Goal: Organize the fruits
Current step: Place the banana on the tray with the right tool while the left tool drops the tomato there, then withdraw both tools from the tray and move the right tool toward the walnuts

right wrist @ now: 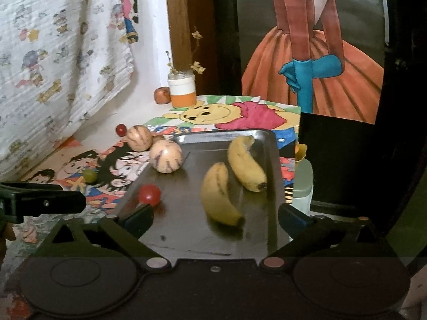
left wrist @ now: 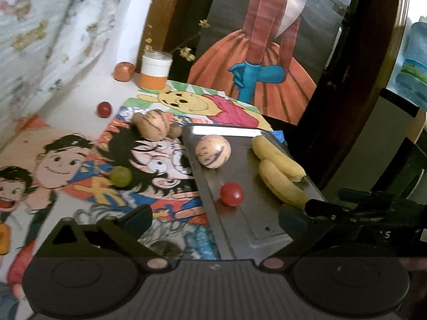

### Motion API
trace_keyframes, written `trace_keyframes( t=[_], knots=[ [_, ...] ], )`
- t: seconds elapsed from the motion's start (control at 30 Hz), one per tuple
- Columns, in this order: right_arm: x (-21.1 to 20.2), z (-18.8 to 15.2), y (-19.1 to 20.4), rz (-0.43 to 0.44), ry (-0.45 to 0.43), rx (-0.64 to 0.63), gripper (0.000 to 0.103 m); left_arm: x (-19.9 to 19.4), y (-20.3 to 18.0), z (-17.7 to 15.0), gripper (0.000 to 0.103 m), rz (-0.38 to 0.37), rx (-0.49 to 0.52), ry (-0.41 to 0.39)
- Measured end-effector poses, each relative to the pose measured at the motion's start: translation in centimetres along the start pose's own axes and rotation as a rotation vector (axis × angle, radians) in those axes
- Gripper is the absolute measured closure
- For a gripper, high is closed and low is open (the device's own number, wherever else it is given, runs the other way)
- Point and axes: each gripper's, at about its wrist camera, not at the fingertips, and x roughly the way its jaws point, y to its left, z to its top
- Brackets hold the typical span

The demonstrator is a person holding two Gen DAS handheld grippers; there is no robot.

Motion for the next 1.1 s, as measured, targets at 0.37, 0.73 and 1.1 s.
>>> trace_keyframes(
  t=[0.37,0.73,1.1],
  knots=[
    [-2.9,-1.0,3.4,0.020,0.099,-0.013,0.001,-3.5,1.3,-1.7,0.000,0.143,0.051,0.026],
    [-4.3,-1.7,6.6,0.143,0.196,0.024,0.001,-6.4,2.8,-3.3,0.000,0.208,0.066,0.026],
    [-3.6,-1.5,8.0,0.156,0.227,-0.013,0.001,-8.0,5.8,-4.3,0.000,0.294,0.036,0.027]
  ],
)
